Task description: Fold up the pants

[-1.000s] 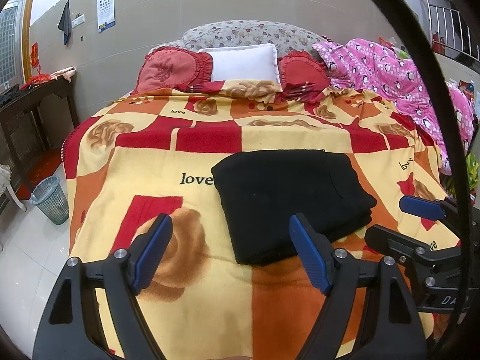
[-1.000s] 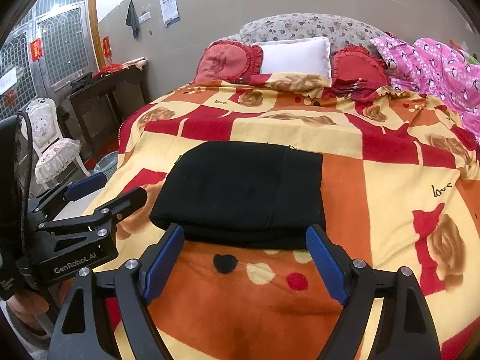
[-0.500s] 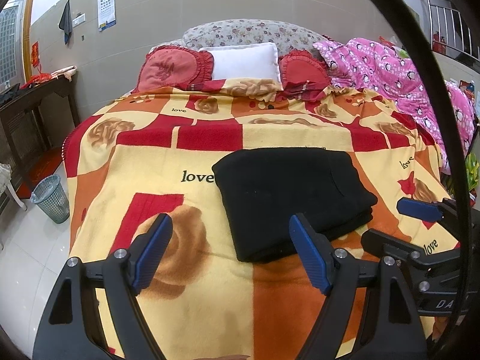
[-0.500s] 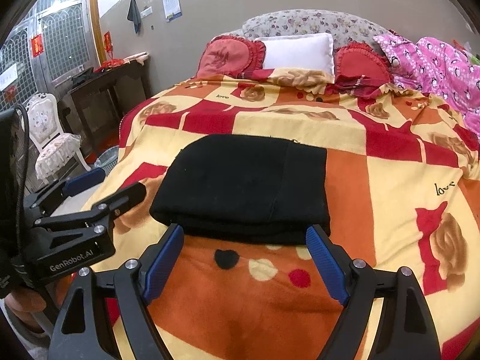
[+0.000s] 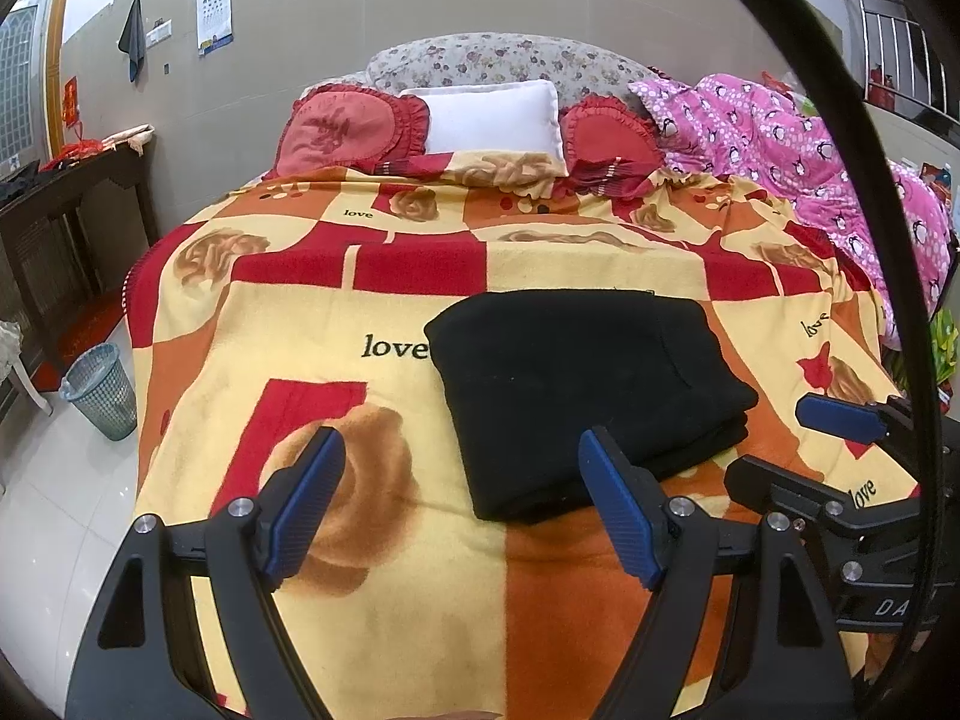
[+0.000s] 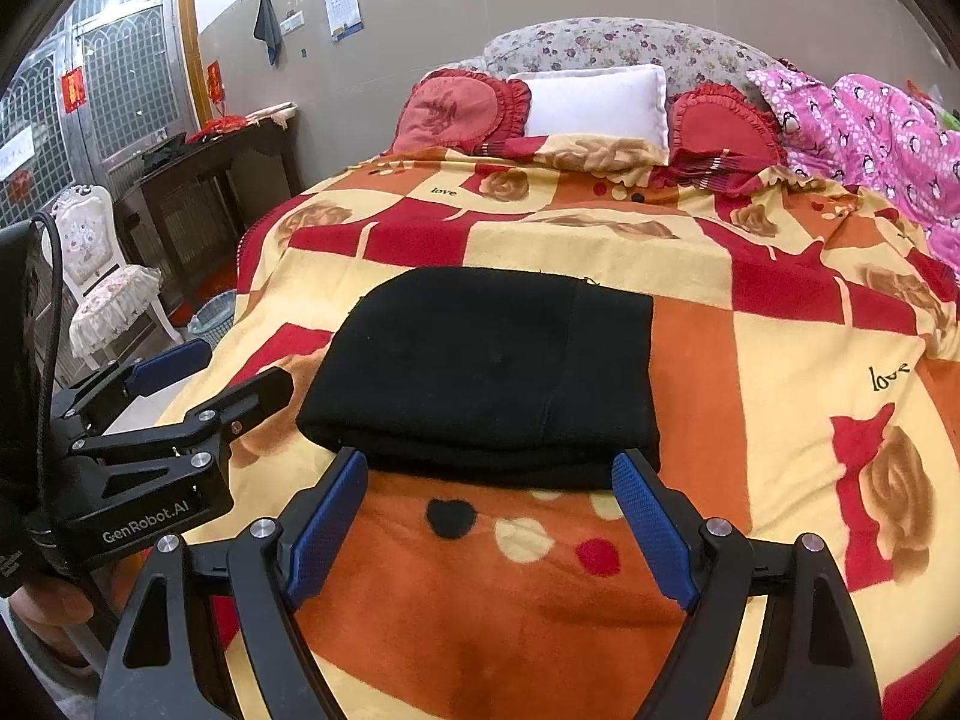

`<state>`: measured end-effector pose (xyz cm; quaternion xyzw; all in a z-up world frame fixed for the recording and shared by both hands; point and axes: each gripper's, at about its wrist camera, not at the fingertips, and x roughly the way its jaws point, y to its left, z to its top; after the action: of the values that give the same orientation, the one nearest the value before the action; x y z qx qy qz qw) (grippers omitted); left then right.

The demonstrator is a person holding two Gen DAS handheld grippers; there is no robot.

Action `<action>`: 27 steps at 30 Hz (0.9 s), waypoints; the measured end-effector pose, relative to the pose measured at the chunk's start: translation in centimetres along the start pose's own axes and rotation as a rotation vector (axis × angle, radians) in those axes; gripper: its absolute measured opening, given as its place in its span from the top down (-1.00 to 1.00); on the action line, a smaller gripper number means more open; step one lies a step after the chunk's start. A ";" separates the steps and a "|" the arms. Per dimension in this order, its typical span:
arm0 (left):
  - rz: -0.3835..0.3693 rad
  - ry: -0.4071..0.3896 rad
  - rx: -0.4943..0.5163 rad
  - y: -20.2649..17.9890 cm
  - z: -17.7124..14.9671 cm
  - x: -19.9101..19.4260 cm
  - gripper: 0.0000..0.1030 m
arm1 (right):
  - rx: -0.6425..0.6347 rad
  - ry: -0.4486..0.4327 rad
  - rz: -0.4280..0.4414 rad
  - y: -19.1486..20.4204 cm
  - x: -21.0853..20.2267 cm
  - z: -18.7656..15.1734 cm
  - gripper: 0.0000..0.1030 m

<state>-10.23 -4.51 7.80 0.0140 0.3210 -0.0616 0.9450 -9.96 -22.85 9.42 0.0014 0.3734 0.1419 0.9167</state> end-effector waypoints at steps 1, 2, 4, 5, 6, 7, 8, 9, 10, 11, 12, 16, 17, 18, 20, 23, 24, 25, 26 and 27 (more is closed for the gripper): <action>0.000 0.000 0.000 0.0 0.0 0.0 -0.56 | 0.000 0.001 0.000 0.0 0.0 0.0 -0.65; -0.001 0.001 0.000 0.0 0.0 0.0 -0.56 | 0.000 0.002 -0.001 0.0 0.0 0.0 -0.65; -0.001 0.000 0.001 0.0 0.0 0.0 -0.56 | 0.002 0.006 -0.003 0.0 0.2 0.0 -0.65; 0.000 -0.001 0.003 0.0 0.0 0.0 -0.56 | 0.003 0.008 -0.005 0.0 0.2 0.0 -0.66; -0.001 -0.001 0.003 0.0 0.0 0.1 -0.56 | 0.003 0.010 -0.005 0.0 0.3 0.0 -0.65; -0.001 -0.001 0.005 -0.1 0.0 0.1 -0.56 | 0.003 0.012 -0.005 0.0 0.4 0.1 -0.65; -0.001 0.000 0.006 -0.1 0.0 0.1 -0.56 | 0.003 0.013 -0.004 0.0 0.4 0.1 -0.65; -0.001 0.000 0.006 -0.1 0.0 0.1 -0.56 | 0.002 0.014 -0.004 0.0 0.4 0.1 -0.65; -0.002 0.001 0.005 -0.1 0.0 0.2 -0.56 | 0.000 0.016 -0.004 0.1 0.5 0.1 -0.65; -0.003 0.003 0.005 -0.1 0.0 0.2 -0.56 | -0.001 0.017 -0.003 0.1 0.5 0.1 -0.65; -0.004 0.004 0.005 -0.1 0.0 0.2 -0.56 | -0.003 0.020 -0.002 0.1 0.6 0.1 -0.65; -0.003 0.005 0.005 -0.1 0.0 0.2 -0.56 | -0.007 0.026 -0.002 0.2 0.9 0.1 -0.65; -0.003 0.006 0.006 -0.1 -0.1 0.3 -0.56 | -0.007 0.025 -0.001 0.1 0.9 0.1 -0.65; -0.003 0.005 0.005 -0.1 -0.1 0.2 -0.56 | -0.008 0.024 -0.002 0.1 0.9 0.1 -0.65; -0.002 0.006 0.006 -0.1 -0.1 0.3 -0.56 | -0.008 0.019 0.001 0.2 0.8 0.2 -0.65; -0.005 0.009 0.006 -0.1 -0.1 0.4 -0.56 | -0.009 0.020 -0.001 0.1 0.8 0.2 -0.66; -0.006 0.009 0.006 -0.1 -0.1 0.4 -0.56 | -0.009 0.021 -0.001 0.1 0.8 0.2 -0.66; -0.006 0.009 0.006 -0.1 -0.1 0.4 -0.56 | -0.009 0.023 -0.001 0.1 0.8 0.2 -0.66; -0.006 0.009 0.007 -0.1 -0.1 0.4 -0.56 | -0.010 0.027 -0.001 0.1 0.8 0.1 -0.66; -0.005 0.008 0.007 -0.1 -0.1 0.4 -0.56 | -0.010 0.029 -0.002 0.1 0.9 0.1 -0.66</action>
<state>-9.99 -4.64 7.43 0.0167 0.3248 -0.0649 0.9434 -9.31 -22.53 8.91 -0.0054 0.3860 0.1430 0.9113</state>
